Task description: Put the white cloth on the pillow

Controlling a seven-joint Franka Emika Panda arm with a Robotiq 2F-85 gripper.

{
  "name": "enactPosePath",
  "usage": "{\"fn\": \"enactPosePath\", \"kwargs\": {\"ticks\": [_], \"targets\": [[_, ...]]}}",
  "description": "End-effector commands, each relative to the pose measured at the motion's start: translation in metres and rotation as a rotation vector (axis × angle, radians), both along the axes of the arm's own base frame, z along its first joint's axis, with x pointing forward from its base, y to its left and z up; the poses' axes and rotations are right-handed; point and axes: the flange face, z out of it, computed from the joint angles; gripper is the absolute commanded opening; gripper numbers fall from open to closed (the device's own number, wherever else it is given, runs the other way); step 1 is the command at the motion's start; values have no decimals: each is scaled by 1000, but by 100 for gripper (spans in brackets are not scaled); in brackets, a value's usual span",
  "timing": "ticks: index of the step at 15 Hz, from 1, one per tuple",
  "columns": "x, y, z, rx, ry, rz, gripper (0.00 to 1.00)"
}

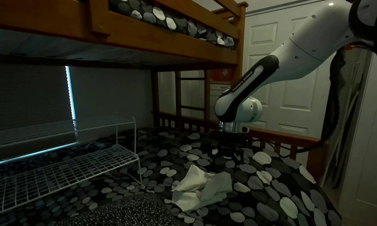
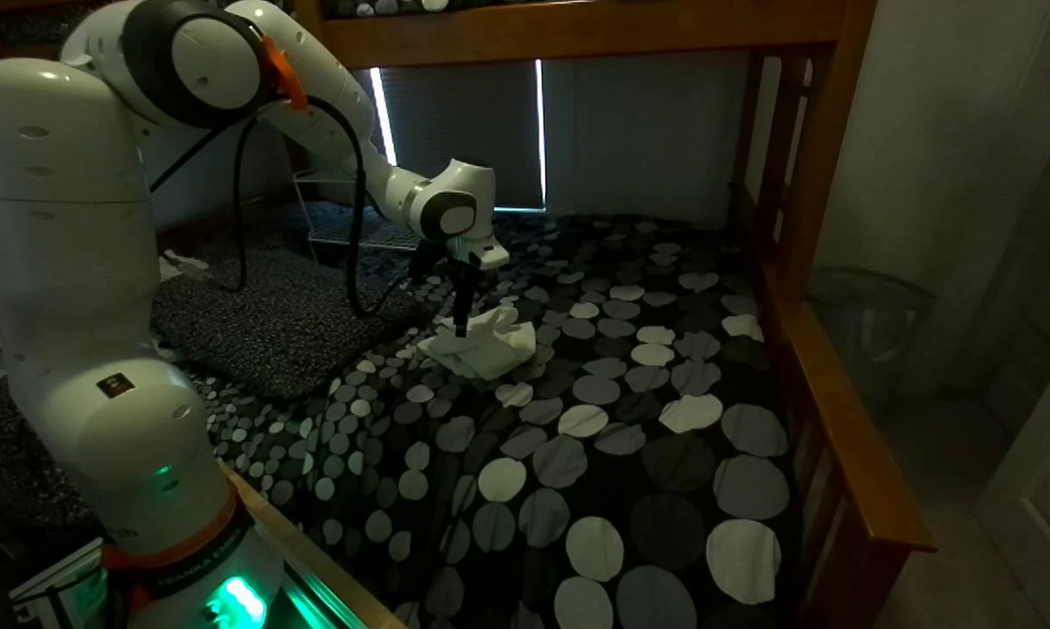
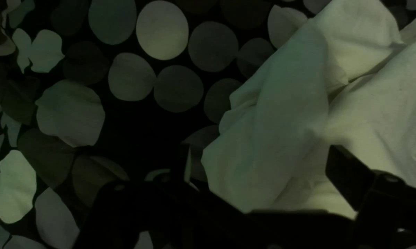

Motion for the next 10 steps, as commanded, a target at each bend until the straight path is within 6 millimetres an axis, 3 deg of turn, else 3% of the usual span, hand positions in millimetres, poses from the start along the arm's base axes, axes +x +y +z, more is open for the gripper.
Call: {"fn": "enactPosePath", "kwargs": {"ticks": [1, 3, 10], "targets": [[0, 0, 1, 0, 1, 0, 100], [16, 0, -23, 23, 6, 2, 100], [53, 6, -74, 83, -25, 73, 100]]}}
